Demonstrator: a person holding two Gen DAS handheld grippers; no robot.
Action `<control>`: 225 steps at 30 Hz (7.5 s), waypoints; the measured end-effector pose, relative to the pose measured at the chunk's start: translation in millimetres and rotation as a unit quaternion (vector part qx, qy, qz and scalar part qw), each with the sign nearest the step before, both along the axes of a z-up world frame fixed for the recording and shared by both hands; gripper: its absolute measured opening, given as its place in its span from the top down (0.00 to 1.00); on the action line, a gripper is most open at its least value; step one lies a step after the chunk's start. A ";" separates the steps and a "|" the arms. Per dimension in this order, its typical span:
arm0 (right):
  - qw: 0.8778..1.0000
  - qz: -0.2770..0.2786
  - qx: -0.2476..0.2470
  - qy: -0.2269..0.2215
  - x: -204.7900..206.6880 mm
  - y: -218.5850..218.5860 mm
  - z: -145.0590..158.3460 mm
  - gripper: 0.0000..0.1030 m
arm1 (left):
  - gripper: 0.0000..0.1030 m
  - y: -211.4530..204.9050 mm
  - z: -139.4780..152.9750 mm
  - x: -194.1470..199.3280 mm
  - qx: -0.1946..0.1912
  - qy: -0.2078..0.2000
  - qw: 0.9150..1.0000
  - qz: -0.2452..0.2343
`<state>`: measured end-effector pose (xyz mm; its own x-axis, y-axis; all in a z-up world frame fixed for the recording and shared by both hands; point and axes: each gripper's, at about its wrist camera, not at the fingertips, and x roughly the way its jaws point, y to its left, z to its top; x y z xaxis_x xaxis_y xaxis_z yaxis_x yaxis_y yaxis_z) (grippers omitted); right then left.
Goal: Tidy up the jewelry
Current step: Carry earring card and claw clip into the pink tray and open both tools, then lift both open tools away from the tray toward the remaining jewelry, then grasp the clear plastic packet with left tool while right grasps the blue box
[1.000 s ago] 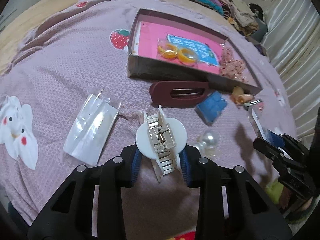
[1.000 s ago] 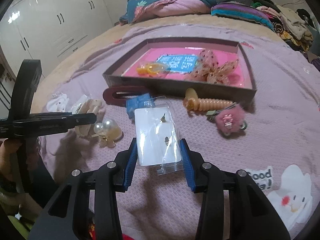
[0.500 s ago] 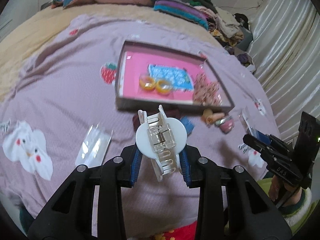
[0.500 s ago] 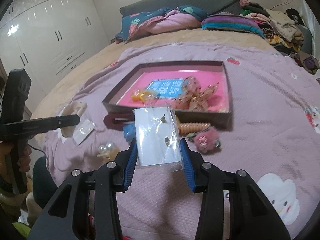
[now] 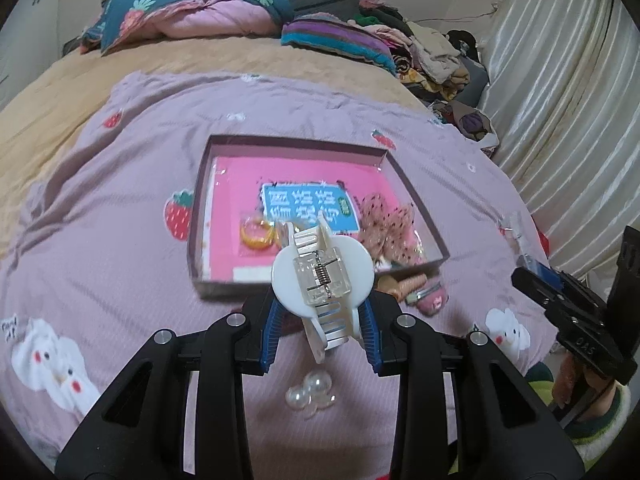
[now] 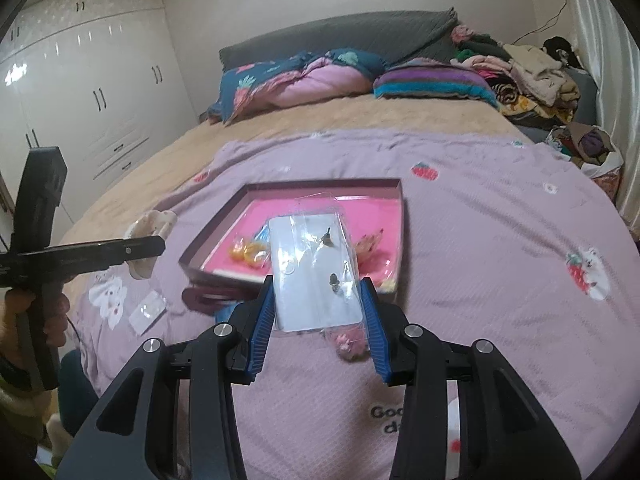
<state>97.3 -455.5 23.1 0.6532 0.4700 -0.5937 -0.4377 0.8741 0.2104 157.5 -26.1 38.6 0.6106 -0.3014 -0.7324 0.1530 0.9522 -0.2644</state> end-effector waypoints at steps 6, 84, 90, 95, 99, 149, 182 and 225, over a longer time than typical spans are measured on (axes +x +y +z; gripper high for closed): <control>1.000 -0.009 0.012 -0.015 9.5 -4.0 13.9 0.61 | 0.75 -7.7 5.0 17.3 0.001 -0.007 1.000 -0.007; 0.994 -0.028 0.005 0.106 118.3 15.4 -72.1 0.39 | 0.61 -52.3 -59.9 87.7 0.051 0.059 0.995 -0.056; 0.994 -0.046 0.028 0.096 99.3 -3.1 -52.7 0.24 | 0.47 -50.1 -41.2 72.2 0.059 0.034 0.996 -0.050; 0.995 -0.054 0.035 0.072 86.0 -10.2 -33.0 0.15 | 0.32 -46.1 -24.0 60.3 0.054 0.016 0.998 -0.038; 0.996 -0.057 0.041 0.057 74.7 -15.1 -18.3 0.12 | 0.23 -38.6 -11.4 53.3 0.045 0.005 0.999 -0.023; 0.999 -0.013 0.031 -0.020 -17.7 2.6 41.2 0.06 | 0.10 43.2 35.3 -47.7 0.020 -0.055 0.995 0.079; 0.998 0.025 -0.029 0.044 -40.4 23.2 -24.1 0.06 | 0.10 57.4 -41.1 -76.0 0.075 0.020 0.993 0.087; 0.983 0.117 -0.083 0.116 19.8 137.2 -88.3 0.27 | 0.64 76.9 -115.2 -40.2 0.126 0.075 0.987 0.061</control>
<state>117.1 -318.4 -65.2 0.3776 0.4755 -0.7946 -0.5873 0.7864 0.1915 117.3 50.8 -76.6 0.5095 -0.0293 -0.8600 0.0106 0.9996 -0.0278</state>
